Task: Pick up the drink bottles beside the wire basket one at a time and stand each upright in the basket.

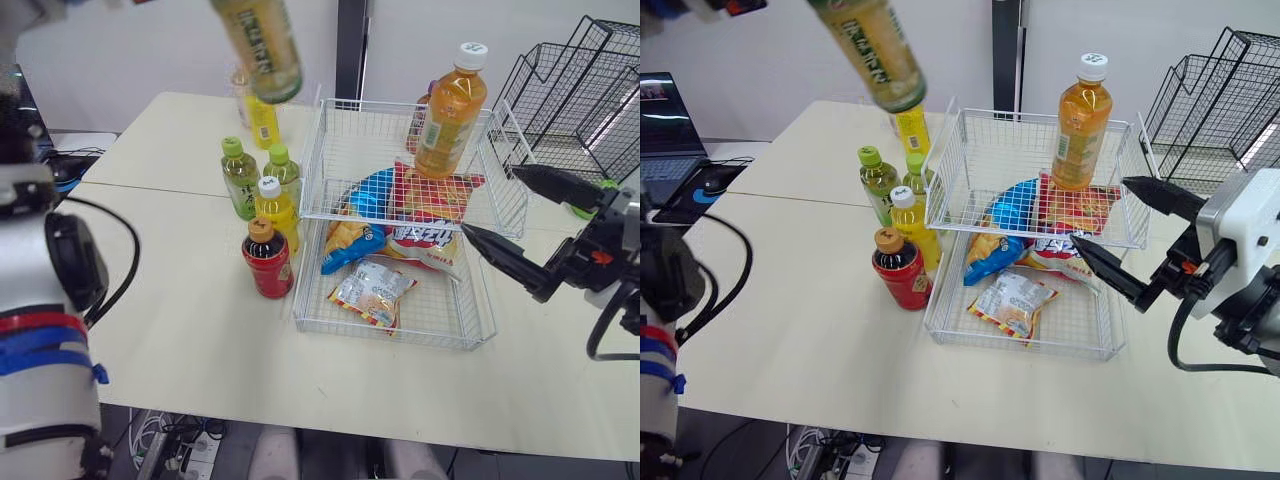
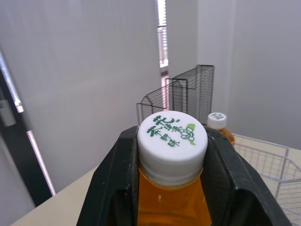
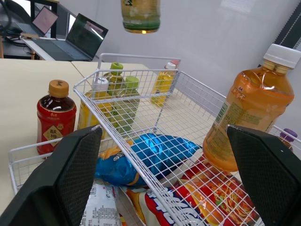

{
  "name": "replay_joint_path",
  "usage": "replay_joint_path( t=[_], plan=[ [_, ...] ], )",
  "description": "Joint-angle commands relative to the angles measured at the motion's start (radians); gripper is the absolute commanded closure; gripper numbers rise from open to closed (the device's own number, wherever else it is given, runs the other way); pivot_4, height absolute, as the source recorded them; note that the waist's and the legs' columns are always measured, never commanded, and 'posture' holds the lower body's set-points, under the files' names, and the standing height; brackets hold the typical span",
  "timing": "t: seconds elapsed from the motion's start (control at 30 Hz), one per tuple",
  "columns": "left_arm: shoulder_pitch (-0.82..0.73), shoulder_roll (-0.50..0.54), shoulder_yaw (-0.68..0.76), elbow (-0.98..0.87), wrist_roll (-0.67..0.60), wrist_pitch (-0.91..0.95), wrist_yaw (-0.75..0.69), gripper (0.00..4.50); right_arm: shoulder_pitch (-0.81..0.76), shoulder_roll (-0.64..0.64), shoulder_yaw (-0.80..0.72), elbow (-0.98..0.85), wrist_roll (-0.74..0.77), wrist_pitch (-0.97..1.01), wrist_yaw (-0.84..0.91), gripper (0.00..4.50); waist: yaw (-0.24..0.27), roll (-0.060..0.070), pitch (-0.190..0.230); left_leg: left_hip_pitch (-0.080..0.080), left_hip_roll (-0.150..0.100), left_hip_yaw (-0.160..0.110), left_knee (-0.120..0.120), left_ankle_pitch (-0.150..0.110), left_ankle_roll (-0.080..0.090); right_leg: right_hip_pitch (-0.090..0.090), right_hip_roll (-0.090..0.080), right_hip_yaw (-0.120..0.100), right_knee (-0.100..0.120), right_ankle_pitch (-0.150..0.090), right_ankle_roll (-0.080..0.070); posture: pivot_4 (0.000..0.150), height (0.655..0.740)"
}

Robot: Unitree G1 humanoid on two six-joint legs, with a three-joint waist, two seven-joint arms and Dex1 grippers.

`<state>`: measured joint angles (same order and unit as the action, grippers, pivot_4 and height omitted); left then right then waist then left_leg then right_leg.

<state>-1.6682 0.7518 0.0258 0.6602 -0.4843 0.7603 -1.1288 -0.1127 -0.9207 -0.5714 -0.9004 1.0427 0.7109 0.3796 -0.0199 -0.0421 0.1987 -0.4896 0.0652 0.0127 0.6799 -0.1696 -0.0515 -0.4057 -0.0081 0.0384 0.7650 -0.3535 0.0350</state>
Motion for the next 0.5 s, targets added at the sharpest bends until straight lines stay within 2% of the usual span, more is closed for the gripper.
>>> replay_joint_path(
  t=[0.03,0.23,0.5],
  plan=[
    [-0.086,-0.059,-0.008,0.088,0.05,-0.107,-0.039,3.14,0.003,-0.004,-0.026,-0.029,0.015,-0.016,-0.049,0.0,-0.003,0.0,0.0,0.0,0.0,0.0,0.0,0.0,0.0,0.0,0.0,0.0,0.0,0.0,0.0,0.15,0.6732],
    [-0.115,-0.225,-0.014,0.247,0.124,-0.259,-0.039,3.14,0.002,-0.017,-0.018,-0.024,0.024,-0.019,-0.085,0.0,-0.008,0.0,0.0,0.0,0.0,0.0,0.0,0.0,0.0,0.0,0.0,0.0,0.0,0.0,0.0,0.15,0.6732],
    [-0.109,-0.367,0.009,0.425,0.201,-0.411,0.027,3.14,0.013,-0.021,-0.027,-0.005,0.02,-0.026,-0.082,0.0,-0.012,0.0,0.001,-0.003,0.0,0.0,0.0,0.0,0.0,-0.002,0.0,0.0,0.0,0.0,0.0,0.15,0.6732]
  ],
)
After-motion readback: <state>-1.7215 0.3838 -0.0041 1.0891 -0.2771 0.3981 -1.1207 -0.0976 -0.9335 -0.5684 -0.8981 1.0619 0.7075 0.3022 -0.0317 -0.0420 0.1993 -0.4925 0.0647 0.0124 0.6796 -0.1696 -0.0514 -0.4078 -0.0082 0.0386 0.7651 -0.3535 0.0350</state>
